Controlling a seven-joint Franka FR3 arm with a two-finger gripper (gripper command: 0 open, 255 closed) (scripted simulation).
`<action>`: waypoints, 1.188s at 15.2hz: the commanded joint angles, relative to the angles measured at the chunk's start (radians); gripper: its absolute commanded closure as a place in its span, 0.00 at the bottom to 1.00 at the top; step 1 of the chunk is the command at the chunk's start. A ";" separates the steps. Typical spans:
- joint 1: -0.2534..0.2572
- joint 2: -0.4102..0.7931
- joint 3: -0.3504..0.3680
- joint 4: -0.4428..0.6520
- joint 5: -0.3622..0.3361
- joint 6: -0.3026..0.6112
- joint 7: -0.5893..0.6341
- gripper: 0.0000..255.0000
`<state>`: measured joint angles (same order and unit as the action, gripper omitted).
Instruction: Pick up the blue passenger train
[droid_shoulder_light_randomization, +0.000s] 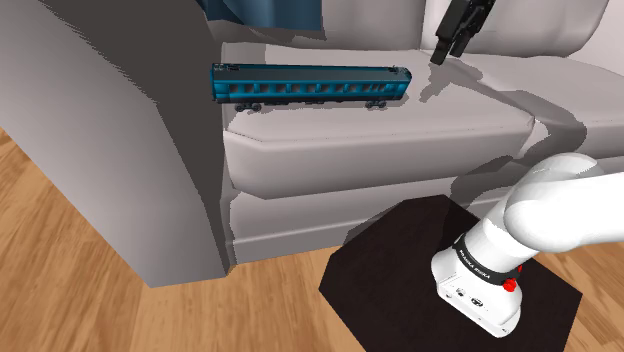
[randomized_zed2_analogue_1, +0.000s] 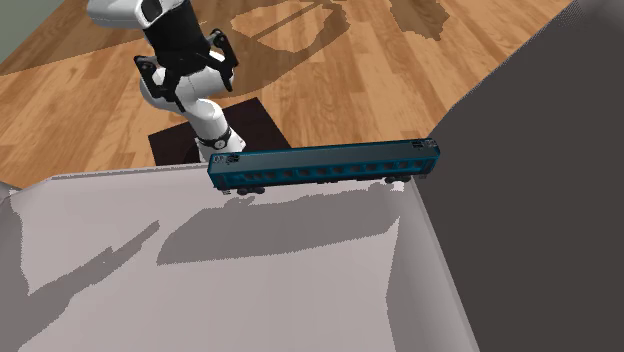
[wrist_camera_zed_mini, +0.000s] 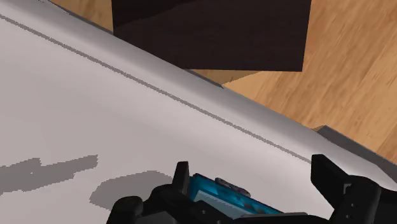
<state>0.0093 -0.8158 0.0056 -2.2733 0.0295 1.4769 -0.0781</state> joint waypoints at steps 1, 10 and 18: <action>0.000 0.000 0.000 0.000 0.000 0.000 0.000 0.00; 0.156 0.322 -0.040 0.161 -0.002 0.154 -0.371 0.00; 0.270 0.572 -0.021 0.343 0.023 0.212 -0.680 0.00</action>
<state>0.2645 -0.2767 -0.0208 -1.9512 0.0492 1.6780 -0.7165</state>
